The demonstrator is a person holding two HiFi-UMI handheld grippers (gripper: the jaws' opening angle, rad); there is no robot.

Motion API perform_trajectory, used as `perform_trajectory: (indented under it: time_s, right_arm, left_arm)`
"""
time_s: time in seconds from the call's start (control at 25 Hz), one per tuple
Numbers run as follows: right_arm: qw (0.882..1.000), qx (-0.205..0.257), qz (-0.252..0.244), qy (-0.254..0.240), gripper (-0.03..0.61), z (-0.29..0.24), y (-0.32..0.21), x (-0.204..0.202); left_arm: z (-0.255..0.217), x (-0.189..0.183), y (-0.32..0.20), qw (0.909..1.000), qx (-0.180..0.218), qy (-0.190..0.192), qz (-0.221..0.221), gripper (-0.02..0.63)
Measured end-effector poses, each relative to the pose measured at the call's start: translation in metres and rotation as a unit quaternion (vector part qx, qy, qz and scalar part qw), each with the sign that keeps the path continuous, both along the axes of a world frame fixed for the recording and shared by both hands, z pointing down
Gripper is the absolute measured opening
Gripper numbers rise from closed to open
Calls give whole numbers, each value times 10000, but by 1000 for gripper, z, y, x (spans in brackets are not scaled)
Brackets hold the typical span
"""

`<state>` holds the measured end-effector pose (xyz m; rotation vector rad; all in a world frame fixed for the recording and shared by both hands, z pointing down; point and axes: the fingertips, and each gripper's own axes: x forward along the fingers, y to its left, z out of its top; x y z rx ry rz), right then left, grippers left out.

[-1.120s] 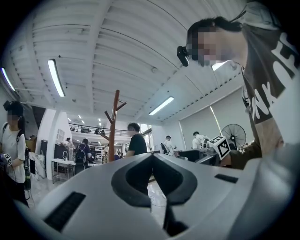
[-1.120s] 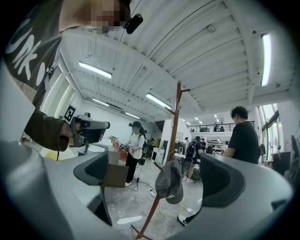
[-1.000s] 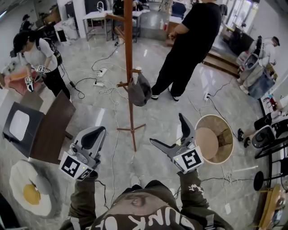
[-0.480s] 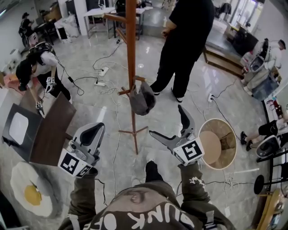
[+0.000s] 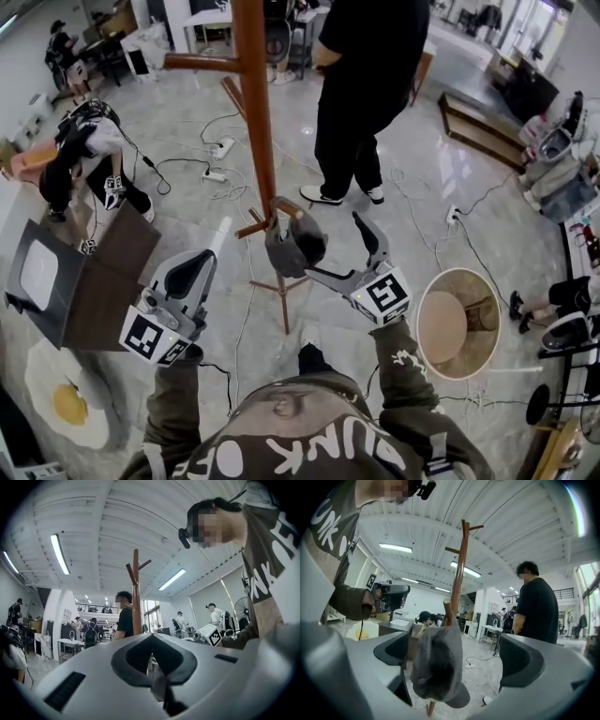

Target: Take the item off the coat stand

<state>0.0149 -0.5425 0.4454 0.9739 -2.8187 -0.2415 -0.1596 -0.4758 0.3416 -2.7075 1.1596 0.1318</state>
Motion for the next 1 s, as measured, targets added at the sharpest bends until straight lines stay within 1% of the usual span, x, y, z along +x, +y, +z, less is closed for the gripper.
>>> perform_trajectory:
  time_s: [0.12, 0.24, 0.36, 0.48, 0.56, 0.68, 0.76, 0.8, 0.88, 1.0]
  right_arm:
    - [9995, -191, -255, 16, 586, 15, -31, -8]
    - [9974, -444, -540, 145, 560, 34, -53, -15]
    - [9946, -653, -768, 245, 532, 49, -69, -21]
    - [9917, -789, -986, 244, 500, 57, -77, -28]
    - [9896, -826, -1145, 260, 421, 60, -77, -32]
    - [9869, -870, -1286, 444, 277, 70, -76, -36]
    - [9860, -883, -1289, 577, 143, 76, -77, -37]
    - [9859, -879, -1283, 615, 123, 77, -78, -38]
    - [9862, -874, -1259, 627, 62, 76, -81, -39]
    - [9870, -868, -1218, 582, 40, 73, -81, -39]
  left_arm:
    - [2, 3, -25, 10000, -66, -32, -44, 5]
    - [5, 7, -41, 9999, -118, -61, -89, 5]
    - [6, 9, -55, 9998, -152, -90, -134, 5]
    - [8, 8, -66, 9996, -201, -127, -177, 5]
    - [9, 9, -70, 9995, -225, -131, -194, 5]
    - [12, 10, -73, 9994, -258, -121, -219, 5]
    - [14, 12, -74, 9993, -265, -116, -217, 5]
    - [15, 13, -75, 9993, -268, -117, -214, 5]
    - [17, 14, -75, 9993, -277, -116, -211, 5]
    - [16, 11, -73, 9992, -284, -114, -241, 5]
